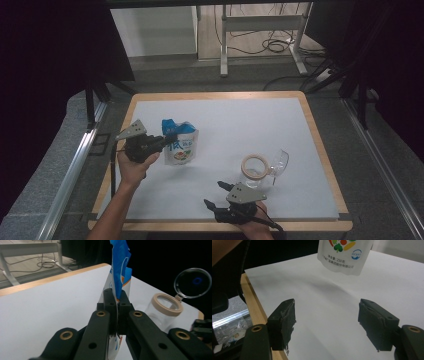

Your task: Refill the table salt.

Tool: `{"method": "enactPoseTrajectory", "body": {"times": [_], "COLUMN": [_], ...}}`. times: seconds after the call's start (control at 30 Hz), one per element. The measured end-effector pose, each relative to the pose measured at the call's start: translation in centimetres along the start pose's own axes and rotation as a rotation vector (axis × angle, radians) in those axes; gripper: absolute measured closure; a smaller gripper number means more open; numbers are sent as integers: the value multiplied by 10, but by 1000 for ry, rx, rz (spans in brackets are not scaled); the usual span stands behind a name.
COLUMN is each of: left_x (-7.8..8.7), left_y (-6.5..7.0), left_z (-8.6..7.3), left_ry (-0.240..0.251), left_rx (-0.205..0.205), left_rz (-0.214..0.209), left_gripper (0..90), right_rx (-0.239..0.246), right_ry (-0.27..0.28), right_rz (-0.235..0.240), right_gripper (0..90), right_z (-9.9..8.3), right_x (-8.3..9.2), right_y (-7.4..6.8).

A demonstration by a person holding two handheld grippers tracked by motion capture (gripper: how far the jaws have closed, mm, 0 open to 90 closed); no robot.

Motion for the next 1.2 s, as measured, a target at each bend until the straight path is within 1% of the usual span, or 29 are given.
{"method": "enactPoseTrajectory", "body": {"times": [0.13,0.2,0.27,0.3,0.33,0.37,0.4,0.43,0.47,0.5,0.53,0.57,0.67,0.77,0.8,0.87,1.0,1.17,1.2], "left_x": [-5,-7,-9,-10,-11,-13,-13,-14,-14,-15,-15,-15,-15,-14,-14,-14,-16,-20,-20], "left_y": [13,17,23,25,28,33,33,36,39,42,44,47,54,60,62,65,70,74,74], "left_z": [-1,-1,-1,-1,-1,0,0,0,1,1,2,3,6,7,7,7,5,3,3], "left_ry": [-6,-10,-16,-19,-19,-19,-19,-19,-19,-20,-21,-22,-27,-28,-28,-31,-34,-36,-35], "left_rx": [8,12,6,6,11,8,8,7,4,2,1,1,3,2,8,-1,2,4,9], "left_rz": [-26,-30,-30,-33,-39,-46,-46,-51,-56,-60,-63,-69,-78,-83,-86,-91,-102,-112,-114], "left_gripper": [900,900,900,900,900,900,900,900,900,900,900,900,900,900,900,900,900,900,900], "right_rx": [-1,-5,-2,2,2,4,4,0,-14,-14,-19,-19,-26,-48,-51,-49,-61,-64,-61], "right_ry": [-4,-11,-12,-16,-16,-25,-25,-30,-46,-46,-55,-55,-67,-76,-81,-85,-82,-82,-87], "right_rz": [-25,-35,-46,-62,-62,-85,-85,-97,-109,-109,-125,-125,-151,-170,-178,-191,-212,-225,-233], "right_gripper": [307,307,307,307,307,303,303,302,302,302,302,302,300,297,297,296,296,296,296], "right_z": [-2,-4,-5,-6,-6,-8,-8,-9,-11,-11,-12,-12,-14,-18,-19,-20,-18,-18,-18], "right_x": [-3,-5,-7,-9,-9,-13,-13,-15,-18,-18,-22,-22,-29,-36,-38,-40,-42,-45,-46], "right_y": [1,1,1,1,1,2,2,3,4,4,5,5,7,12,13,15,20,23,25]}}
Point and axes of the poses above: each handheld gripper's, and its own axes: x roughly backward along the jaws, z roughly out of its top, y roughly to its right, the point moved 9 cm from there along -x, roughly forward along the jaws, and after that the axes turned 4 degrees about -z, right-handed, at the moved point
